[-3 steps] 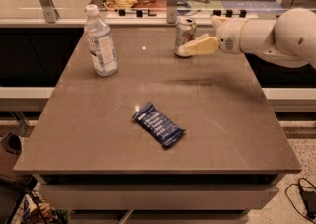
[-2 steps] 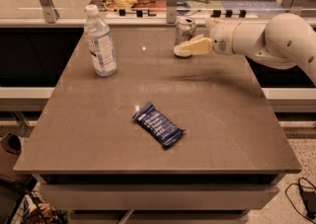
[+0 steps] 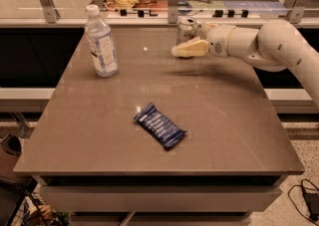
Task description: Knock 7up can over
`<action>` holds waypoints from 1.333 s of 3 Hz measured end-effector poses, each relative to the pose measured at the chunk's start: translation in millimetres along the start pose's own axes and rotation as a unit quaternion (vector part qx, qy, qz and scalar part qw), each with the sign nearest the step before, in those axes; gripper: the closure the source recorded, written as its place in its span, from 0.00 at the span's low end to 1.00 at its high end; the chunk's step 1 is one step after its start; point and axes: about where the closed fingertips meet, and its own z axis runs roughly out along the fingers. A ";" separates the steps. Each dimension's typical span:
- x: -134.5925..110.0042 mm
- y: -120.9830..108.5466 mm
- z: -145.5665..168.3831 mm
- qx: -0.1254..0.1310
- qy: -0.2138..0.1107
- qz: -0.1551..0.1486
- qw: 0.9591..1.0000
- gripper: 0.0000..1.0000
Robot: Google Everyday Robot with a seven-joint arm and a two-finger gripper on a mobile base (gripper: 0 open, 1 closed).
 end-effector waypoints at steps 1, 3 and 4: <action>4.6 -2.8 8.9 -0.011 -0.008 0.004 1.000 0.18; 4.1 1.1 13.5 -0.014 -0.008 0.005 1.000 0.64; 4.0 3.0 16.1 -0.017 -0.008 0.005 1.000 0.87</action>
Offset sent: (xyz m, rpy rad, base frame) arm 0.0057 0.0034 -0.0049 0.0159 0.0012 0.0155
